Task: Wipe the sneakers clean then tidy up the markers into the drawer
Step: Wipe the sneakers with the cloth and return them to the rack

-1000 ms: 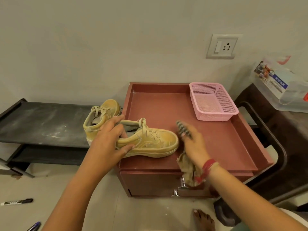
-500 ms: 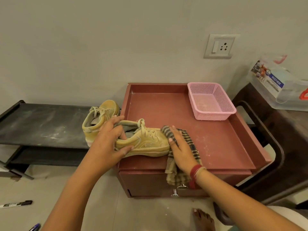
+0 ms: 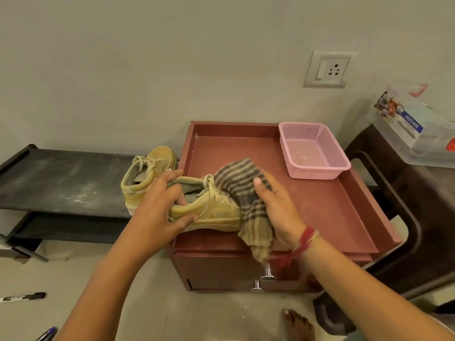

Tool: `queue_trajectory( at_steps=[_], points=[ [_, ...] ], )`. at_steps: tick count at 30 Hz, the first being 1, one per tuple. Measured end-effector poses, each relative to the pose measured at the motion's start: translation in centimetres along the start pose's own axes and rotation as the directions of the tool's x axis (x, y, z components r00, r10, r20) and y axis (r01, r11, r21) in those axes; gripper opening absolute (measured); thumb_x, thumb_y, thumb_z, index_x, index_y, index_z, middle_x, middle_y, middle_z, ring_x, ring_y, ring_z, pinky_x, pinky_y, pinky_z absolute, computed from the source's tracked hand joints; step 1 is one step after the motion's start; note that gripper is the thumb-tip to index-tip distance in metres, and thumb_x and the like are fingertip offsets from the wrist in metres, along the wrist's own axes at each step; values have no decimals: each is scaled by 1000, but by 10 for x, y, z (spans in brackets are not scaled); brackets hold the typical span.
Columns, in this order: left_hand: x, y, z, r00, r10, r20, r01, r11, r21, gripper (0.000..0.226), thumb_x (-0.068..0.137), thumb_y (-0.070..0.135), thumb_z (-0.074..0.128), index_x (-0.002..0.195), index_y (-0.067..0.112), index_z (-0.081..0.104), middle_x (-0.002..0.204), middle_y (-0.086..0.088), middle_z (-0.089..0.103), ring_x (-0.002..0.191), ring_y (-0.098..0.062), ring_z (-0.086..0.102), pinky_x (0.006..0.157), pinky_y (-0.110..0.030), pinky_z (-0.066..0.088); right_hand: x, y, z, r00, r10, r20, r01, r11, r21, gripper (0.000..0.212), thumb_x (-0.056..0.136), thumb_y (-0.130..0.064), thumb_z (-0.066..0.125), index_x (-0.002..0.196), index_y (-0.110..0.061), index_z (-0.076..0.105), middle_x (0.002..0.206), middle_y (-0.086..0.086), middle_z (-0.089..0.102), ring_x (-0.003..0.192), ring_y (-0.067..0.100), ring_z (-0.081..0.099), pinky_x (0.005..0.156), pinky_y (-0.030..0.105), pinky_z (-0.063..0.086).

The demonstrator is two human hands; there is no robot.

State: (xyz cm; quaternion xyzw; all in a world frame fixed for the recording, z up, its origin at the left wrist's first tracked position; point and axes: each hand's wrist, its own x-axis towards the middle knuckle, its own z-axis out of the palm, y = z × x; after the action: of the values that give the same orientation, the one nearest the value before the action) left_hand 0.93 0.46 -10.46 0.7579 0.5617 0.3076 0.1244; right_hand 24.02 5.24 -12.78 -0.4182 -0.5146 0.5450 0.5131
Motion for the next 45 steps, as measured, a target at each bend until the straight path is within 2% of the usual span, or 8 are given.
queue_trajectory(
  at_steps=[5,9,14,19,24,29,38,45],
  points=[
    [0,1,-1,1000,9,-7,-9,1000,12,35,70,23,80,72,24,46,141,8,36,132,3,22,100,-19,22,36,-11,-34,903,-147,-404,77,980,-184,27,96,-11,44,119,-13,58,117,8,61,109,25,56,103,45,42],
    [-1,11,0,997,-15,-80,10,998,-66,30,76,34,73,91,25,50,120,33,38,124,16,29,93,-7,28,19,-2,-18,964,-267,6,223,791,-570,35,96,-9,43,130,-15,53,129,-6,51,125,12,45,101,5,27],
    [-2,12,5,978,-131,-163,102,980,-174,29,96,43,42,123,37,34,114,30,42,108,11,44,79,-13,38,0,42,-2,980,38,195,115,693,-712,43,99,-34,39,142,-31,35,150,-9,30,143,10,9,118,40,-1],
    [-1,10,10,977,-149,-152,127,982,-142,37,98,31,40,134,27,35,117,26,38,101,14,39,80,-10,34,15,38,-9,978,199,-61,-206,876,-436,59,91,-55,44,141,-25,39,149,-9,32,139,12,24,118,46,16],
    [-2,7,9,981,-136,-140,120,986,-115,49,92,43,33,138,27,32,126,23,34,109,2,39,85,-18,34,-10,44,5,988,53,146,46,798,-601,42,97,-44,39,138,-41,32,131,-38,9,131,-6,-9,113,33,-10],
    [-2,8,10,974,-167,-150,148,981,-128,51,92,45,34,139,27,29,130,20,35,113,-5,44,85,-21,36,20,53,-18,986,144,-83,-166,820,-548,69,86,-67,39,142,-28,36,150,0,35,140,19,27,116,45,20],
    [-12,9,2,779,-606,-162,588,795,-149,90,71,78,47,138,22,26,133,-7,47,117,-30,49,89,-45,44,37,-16,-28,865,-49,-499,22,998,-60,22,99,-27,44,112,-20,59,117,6,64,111,21,59,101,41,45],
    [-12,16,0,707,-690,-153,664,723,-192,81,68,74,57,127,25,30,117,-8,57,102,-30,56,78,-38,44,11,-22,-9,936,160,-313,-124,984,130,19,99,-24,44,98,-23,63,109,8,68,99,22,64,94,41,50]
  ],
)
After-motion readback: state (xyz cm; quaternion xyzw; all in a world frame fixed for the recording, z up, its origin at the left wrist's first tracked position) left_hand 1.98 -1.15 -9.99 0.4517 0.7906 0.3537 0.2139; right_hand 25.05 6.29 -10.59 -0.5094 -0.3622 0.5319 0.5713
